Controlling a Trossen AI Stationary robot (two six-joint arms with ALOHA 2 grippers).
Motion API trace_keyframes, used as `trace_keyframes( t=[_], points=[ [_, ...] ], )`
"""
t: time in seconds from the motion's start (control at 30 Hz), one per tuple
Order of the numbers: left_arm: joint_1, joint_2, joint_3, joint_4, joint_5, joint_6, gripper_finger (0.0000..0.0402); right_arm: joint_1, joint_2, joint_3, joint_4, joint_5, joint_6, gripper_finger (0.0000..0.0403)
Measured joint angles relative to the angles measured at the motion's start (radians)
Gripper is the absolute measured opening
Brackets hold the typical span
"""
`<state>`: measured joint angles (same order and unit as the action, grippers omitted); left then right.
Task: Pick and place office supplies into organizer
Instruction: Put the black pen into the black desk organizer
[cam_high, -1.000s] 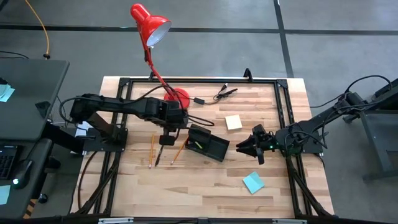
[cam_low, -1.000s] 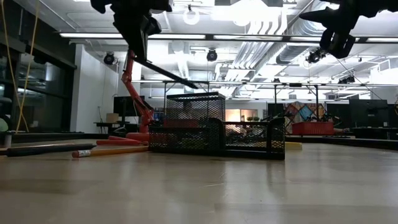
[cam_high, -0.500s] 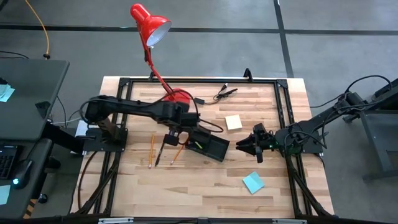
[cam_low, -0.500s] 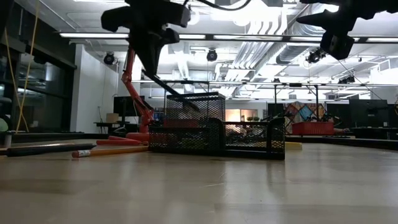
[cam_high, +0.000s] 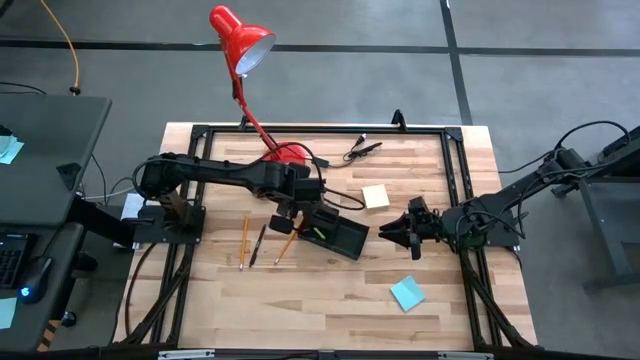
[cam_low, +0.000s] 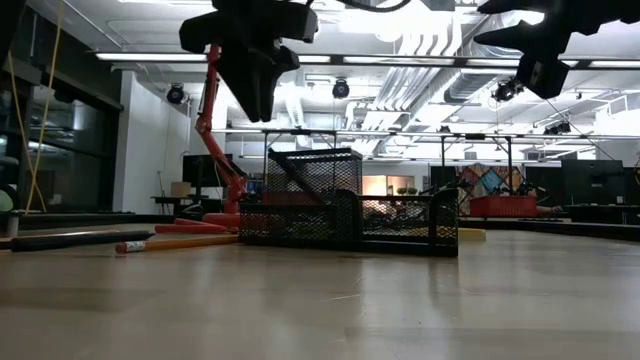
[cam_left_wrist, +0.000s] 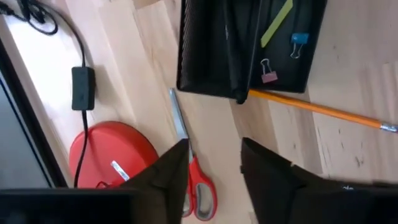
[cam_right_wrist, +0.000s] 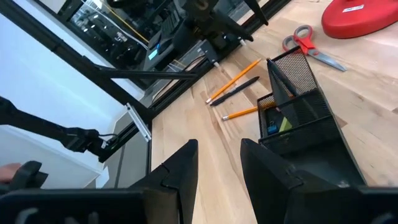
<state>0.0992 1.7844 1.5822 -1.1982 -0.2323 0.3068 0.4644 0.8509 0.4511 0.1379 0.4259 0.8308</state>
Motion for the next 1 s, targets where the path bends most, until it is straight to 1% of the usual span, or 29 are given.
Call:
trace_keyframes(
  t=[0.07,0.17,0.33,0.37,0.47,0.63,0.73,0.77,0.83,0.9,1.0],
  points=[
    [0.000,0.000,0.000,-0.006,-0.021,-0.001,0.0157,0.000,0.000,0.000,0.000,0.000,0.000,0.0116],
    [0.000,-0.007,0.000,-0.070,-0.071,-0.017,0.0171,0.000,0.000,0.000,0.000,0.000,0.000,0.0116],
    [-0.001,-0.009,-0.001,-0.216,-0.075,-0.068,0.0166,0.000,0.000,0.000,0.000,0.000,0.000,0.0116],
    [-0.001,-0.010,-0.001,-0.230,-0.067,-0.088,0.0162,0.000,0.000,0.000,0.000,0.000,0.000,0.0116],
    [-0.005,-0.010,-0.002,-0.243,0.001,-0.166,0.0146,0.000,0.000,0.000,0.000,0.000,-0.001,0.0116],
    [-0.037,-0.010,-0.050,-0.236,0.030,-0.332,0.0122,0.000,0.000,0.000,0.000,-0.017,-0.026,0.0116],
    [-0.054,-0.010,-0.123,-0.224,0.153,-0.459,0.0118,0.001,0.000,0.000,0.000,-0.058,-0.040,0.0116],
    [-0.071,-0.012,-0.151,-0.204,0.184,-0.502,0.0119,0.001,0.000,0.000,0.000,-0.076,-0.047,0.0116],
    [-0.123,-0.033,-0.204,-0.114,0.200,-0.581,0.0121,0.001,0.000,0.000,0.000,-0.102,-0.067,0.0116],
    [-0.193,-0.069,-0.244,0.026,0.204,-0.682,0.0123,0.001,0.000,0.000,-0.001,-0.122,-0.091,0.0116],
    [-0.294,-0.127,-0.294,0.238,0.163,-0.882,0.0124,0.001,0.000,0.000,-0.009,-0.157,-0.123,0.0116]
  ],
)
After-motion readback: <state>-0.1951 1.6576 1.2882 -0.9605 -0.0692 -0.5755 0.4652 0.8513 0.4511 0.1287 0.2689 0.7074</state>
